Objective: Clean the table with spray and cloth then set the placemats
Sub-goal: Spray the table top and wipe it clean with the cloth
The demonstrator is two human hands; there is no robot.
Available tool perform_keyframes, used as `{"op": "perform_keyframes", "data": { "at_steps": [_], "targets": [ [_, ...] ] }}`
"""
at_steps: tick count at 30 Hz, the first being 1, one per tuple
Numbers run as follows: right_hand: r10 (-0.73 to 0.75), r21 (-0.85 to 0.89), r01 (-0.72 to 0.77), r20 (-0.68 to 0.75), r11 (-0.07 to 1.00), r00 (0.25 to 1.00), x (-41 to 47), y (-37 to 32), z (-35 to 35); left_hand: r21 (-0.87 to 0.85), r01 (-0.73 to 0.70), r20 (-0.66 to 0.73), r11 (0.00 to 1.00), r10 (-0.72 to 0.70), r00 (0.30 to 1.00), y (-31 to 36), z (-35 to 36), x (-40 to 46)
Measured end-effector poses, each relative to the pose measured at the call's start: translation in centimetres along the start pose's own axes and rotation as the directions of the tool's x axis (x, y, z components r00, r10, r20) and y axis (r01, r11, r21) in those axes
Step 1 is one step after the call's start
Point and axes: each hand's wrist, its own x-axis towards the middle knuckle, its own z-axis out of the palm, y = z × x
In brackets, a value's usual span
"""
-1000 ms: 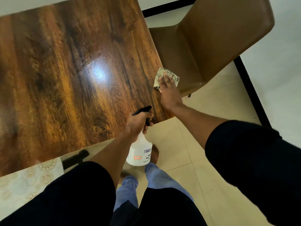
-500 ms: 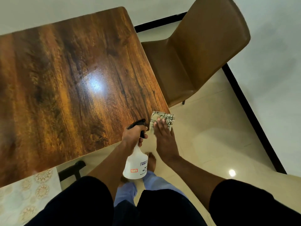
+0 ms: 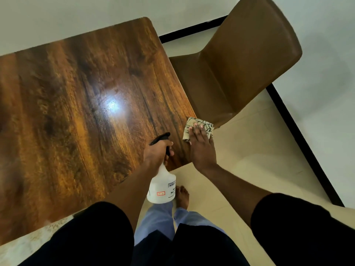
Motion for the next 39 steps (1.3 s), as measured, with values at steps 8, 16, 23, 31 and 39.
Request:
{"op": "perform_keyframes", "data": {
  "at_steps": [8,16,23,31,39],
  "targets": [
    [-0.048,-0.05,0.055,0.118,0.997,0.992,8.0,-1.7,-3.6,-0.029,-0.044,-0.072,0.999,0.041,0.997,5.9,-3.3,3.5],
    [-0.002,-0.045,0.007,0.109,0.999,0.994,5.0,-2.1,-1.8,-0.061,-0.053,-0.044,0.997,0.05,0.998,9.5,-5.4,5.7],
    [-0.034,-0.019,0.037,0.132,0.999,0.991,11.1,-2.8,-3.9,-0.083,-0.011,-0.014,0.997,0.009,1.0,10.1,-6.0,8.0],
    [-0.178,0.051,0.171,0.18,0.984,0.967,25.1,-5.0,-6.7,-0.164,0.02,-0.073,0.986,-0.032,0.997,12.5,-6.0,9.2],
    [-0.257,-0.035,0.27,0.214,0.962,0.942,36.3,-8.1,-9.6,-0.252,0.002,-0.106,0.968,-0.03,0.994,14.7,-3.8,11.5]
  ]
}}
